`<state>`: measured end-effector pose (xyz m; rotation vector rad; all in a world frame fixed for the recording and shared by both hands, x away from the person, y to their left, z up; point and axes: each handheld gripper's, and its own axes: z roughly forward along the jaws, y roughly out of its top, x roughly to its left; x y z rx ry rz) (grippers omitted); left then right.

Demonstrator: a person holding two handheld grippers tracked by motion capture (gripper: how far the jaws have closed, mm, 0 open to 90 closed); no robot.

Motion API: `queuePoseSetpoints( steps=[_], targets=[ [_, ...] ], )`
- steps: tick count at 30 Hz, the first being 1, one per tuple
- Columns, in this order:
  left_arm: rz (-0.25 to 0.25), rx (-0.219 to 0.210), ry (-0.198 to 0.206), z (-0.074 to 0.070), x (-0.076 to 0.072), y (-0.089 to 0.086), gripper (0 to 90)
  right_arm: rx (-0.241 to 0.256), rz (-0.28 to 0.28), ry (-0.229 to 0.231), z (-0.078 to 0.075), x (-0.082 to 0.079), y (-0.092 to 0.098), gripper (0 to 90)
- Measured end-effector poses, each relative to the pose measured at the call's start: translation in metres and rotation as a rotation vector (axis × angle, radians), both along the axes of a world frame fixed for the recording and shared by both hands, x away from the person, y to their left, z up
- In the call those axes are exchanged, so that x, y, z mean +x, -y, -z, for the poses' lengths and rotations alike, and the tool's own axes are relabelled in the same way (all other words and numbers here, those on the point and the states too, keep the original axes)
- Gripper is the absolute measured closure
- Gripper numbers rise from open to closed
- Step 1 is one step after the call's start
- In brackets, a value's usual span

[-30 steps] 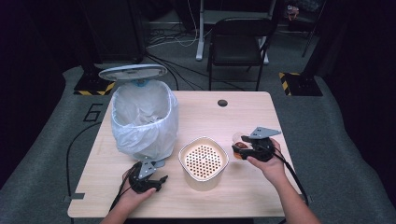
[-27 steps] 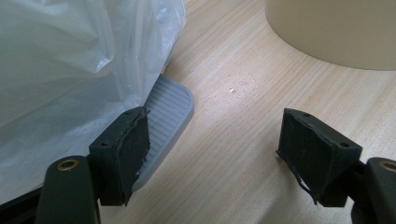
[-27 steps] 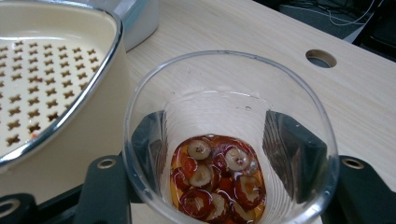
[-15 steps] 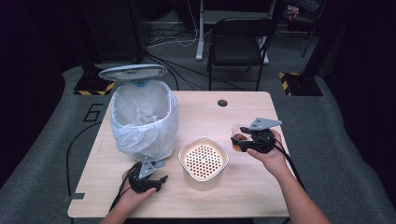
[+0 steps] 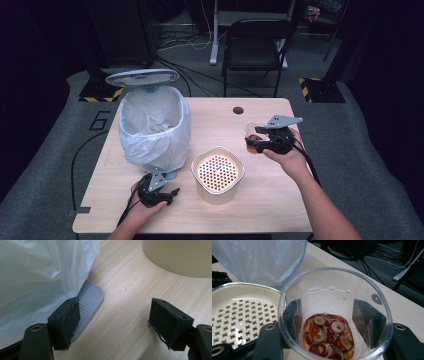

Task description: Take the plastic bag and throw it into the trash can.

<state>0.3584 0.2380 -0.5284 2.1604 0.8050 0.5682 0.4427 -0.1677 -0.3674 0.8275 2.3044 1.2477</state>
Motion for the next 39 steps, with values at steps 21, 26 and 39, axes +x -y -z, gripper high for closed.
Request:
queuePoseSetpoints(
  steps=[21, 26, 39],
  targets=[
    [0.0, 0.001, 0.001, 0.0, 0.0, 0.0, 24.6, 0.02, -0.091, 0.034, -0.02, 0.023, -0.037, 41.4],
    [0.0, 0.001, 0.0, 0.0, 0.0, 0.0, 24.6, -0.013, -0.127, 0.057, -0.018, 0.024, -0.041, 41.4],
    [0.0, 0.001, 0.001, 0.0, 0.0, 0.0, 24.6, -0.057, -0.209, 0.152, -0.016, 0.015, -0.053, 41.4]
  ],
)
